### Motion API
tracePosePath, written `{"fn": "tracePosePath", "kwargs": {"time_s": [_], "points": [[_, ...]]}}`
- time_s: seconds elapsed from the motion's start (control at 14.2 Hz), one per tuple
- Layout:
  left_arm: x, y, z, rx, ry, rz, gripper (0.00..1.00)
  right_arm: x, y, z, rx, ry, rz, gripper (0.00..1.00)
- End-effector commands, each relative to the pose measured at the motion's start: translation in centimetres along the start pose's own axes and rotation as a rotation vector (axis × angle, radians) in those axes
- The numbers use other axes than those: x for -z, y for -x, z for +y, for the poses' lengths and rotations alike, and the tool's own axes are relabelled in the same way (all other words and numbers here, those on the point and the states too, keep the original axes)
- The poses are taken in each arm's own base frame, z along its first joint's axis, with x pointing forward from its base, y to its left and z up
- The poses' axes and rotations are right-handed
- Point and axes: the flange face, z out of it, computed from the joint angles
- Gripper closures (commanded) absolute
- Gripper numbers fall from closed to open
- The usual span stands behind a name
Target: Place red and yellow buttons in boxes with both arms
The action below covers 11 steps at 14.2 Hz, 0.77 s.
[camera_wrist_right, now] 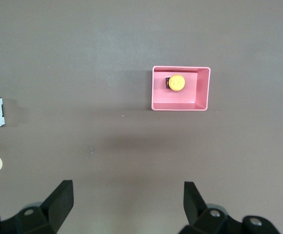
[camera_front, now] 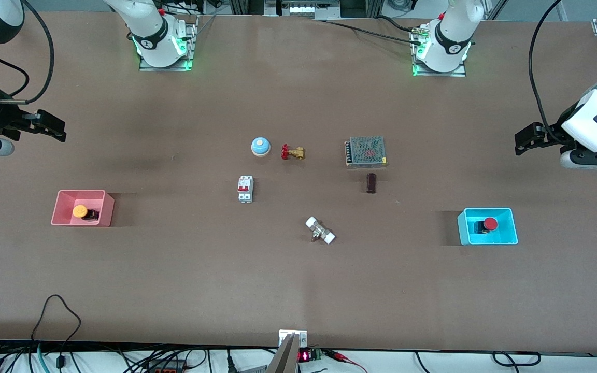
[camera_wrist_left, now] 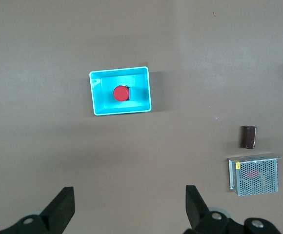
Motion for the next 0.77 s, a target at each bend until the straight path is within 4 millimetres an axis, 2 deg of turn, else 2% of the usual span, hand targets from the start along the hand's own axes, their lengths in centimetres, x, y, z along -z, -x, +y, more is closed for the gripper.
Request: {"fn": "tracePosePath", "kwargs": {"time_s": [0.0, 0.7], "points": [[0.68, -0.07, -0.23, 0.000, -0.009, -0.005, 0.00, 0.37, -0.09, 0.19, -0.015, -0.020, -0.008, 0.00], [0.67, -0.05, -0.23, -0.001, -0.009, -0.006, 0.00, 0.17, -0.01, 0.39, -0.021, -0.032, -0.021, 0.00]]}}
